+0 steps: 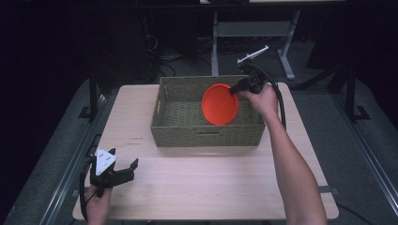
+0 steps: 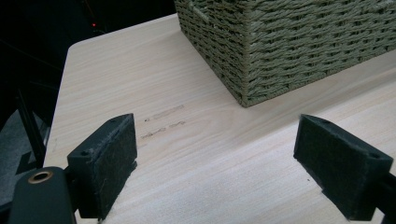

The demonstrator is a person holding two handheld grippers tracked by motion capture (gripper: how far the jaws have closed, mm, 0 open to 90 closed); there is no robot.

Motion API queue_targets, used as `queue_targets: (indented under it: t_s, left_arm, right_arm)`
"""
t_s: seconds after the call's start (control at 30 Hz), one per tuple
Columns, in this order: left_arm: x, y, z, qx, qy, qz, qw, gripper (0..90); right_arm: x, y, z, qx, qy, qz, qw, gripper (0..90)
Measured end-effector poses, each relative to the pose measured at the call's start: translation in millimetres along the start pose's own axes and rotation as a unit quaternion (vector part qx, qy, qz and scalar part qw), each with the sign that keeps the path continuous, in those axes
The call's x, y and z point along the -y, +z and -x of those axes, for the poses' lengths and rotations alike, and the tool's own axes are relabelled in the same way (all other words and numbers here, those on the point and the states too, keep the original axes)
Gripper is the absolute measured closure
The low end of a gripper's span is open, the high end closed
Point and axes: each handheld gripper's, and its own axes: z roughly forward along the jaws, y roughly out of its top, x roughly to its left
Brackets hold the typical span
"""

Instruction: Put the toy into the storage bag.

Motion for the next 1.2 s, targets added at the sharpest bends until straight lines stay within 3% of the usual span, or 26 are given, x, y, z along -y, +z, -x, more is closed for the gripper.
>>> queue_targets:
  t_s: [0.17, 0.37, 0.6, 0.97, 1.2]
  left_arm:
    - [-0.2, 0.1, 0.0, 0.001, -0.001, -0.001, 1.0000, 12.8]
    - [-0.2, -0.1, 0.0, 0.000, 0.000, -0.001, 1.0000, 12.9]
    - [-0.4, -1.3, -1.0, -0.001, 0.000, -0.003, 1.0000, 12.8]
    - [-0.6, -1.4, -0.4, 0.000, 0.000, -0.003, 1.0000, 12.8]
    - [-0.6, -0.7, 0.2, 0.000, 0.001, -0.002, 1.0000, 12.8]
  right_arm:
    - [1.9, 8.6, 0.1, 0.005, 0.002, -0.011, 0.9999, 81.3]
    - [5.9, 18.8, -1.2, -0.006, 0.000, -0.012, 0.9999, 81.2]
    - [9.8, 38.7, -2.2, 0.012, -0.015, -0.044, 0.9989, 80.9]
    - [11.6, 46.6, -2.5, 0.015, -0.018, -0.060, 0.9979, 79.8]
    - [13.4, 45.4, 2.6, 0.017, -0.012, -0.083, 0.9964, 72.8]
